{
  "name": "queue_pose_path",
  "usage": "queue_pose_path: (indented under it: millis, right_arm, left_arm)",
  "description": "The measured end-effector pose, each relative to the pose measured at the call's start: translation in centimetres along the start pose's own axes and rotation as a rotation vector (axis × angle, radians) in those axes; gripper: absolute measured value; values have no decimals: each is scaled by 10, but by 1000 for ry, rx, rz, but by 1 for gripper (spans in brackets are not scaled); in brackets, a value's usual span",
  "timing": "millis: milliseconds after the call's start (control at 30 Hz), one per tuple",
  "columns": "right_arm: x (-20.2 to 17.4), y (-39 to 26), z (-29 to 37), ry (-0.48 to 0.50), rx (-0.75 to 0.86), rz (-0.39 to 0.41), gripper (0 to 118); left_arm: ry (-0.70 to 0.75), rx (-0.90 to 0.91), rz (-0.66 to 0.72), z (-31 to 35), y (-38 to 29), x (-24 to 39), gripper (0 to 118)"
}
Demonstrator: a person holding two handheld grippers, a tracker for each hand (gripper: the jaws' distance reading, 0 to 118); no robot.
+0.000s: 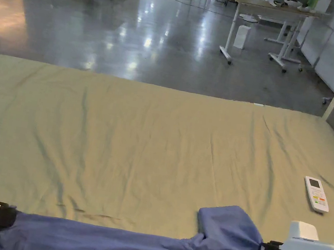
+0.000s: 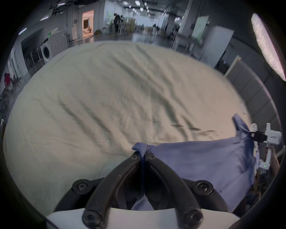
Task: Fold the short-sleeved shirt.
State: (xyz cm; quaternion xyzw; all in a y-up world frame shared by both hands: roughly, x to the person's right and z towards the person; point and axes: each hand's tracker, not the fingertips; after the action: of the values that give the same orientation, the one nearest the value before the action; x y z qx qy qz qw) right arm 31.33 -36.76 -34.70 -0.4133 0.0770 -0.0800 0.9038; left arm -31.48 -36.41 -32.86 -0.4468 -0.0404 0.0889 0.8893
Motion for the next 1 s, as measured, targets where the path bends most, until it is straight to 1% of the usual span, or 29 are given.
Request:
queue_pose_path:
  millis: [67,100,167,200,233,267,300,367,467,533,600,667,733,767,800,833,867,900,933,1000]
  right_arm:
    - [-2,-10,43,25,60,20,1]
    - [-4,-19,66,22,79,26,1]
    - [-1,-45,106,40,101,-1,1]
    - [1,-60,123,34,118,-12,1]
    - [-8,-76,144,18,132,-21,1]
    - [-7,-92,159,15,134,-31,1]
    - [-6,-108,171,9,137,-39,1]
    - [-2,-142,181,-25,124,-87,1]
    - [-8,-186,184,-42,97,-128,1]
    - [-14,-202,179,-42,77,-131,1]
    - [-19,-212,174,-66,68,-128,1]
    - [-13,-213,166,-57,53,-145,1]
    - [-17,-213,162,-78,53,-146,1]
    - [-13,-214,159,-89,51,-133,8]
    - [-14,-213,157,-109,41,-115,34]
    - [-15,-212,158,-122,35,-97,57]
    - [-15,-213,160,-119,42,-84,74]
    - [-13,-215,167,-112,69,-77,78]
    - [-14,-213,175,-116,85,-69,77]
    - [-21,-205,197,-136,151,-54,77]
  left_arm:
    - [-56,49,-33,42,-10,-3,5]
    - [-78,71,-18,62,-18,-6,5]
    - [-97,93,6,100,-42,-12,5]
    - [-99,99,1,113,-54,-15,5]
    - [-101,111,0,126,-68,-18,5]
    - [-115,111,10,138,-83,-22,5]
    - [-135,117,27,147,-98,-25,5]
    - [-154,125,54,157,-127,-25,5]
    - [-154,106,62,149,-161,-29,5]
    - [-126,73,76,136,-176,-34,5]
    - [-110,53,91,117,-184,-46,5]
    - [-113,31,131,102,-189,-55,5]
    - [-117,60,132,94,-198,-60,6]
    - [-109,83,125,90,-200,-62,14]
    - [-76,85,124,88,-199,-61,36]
    - [-29,97,128,88,-198,-61,60]
    - [-27,105,126,99,-202,-54,82]
    - [-34,107,122,105,-201,-53,94]
    - [-23,141,94,118,-198,-48,93]
    - [43,203,-49,148,-194,-28,92]
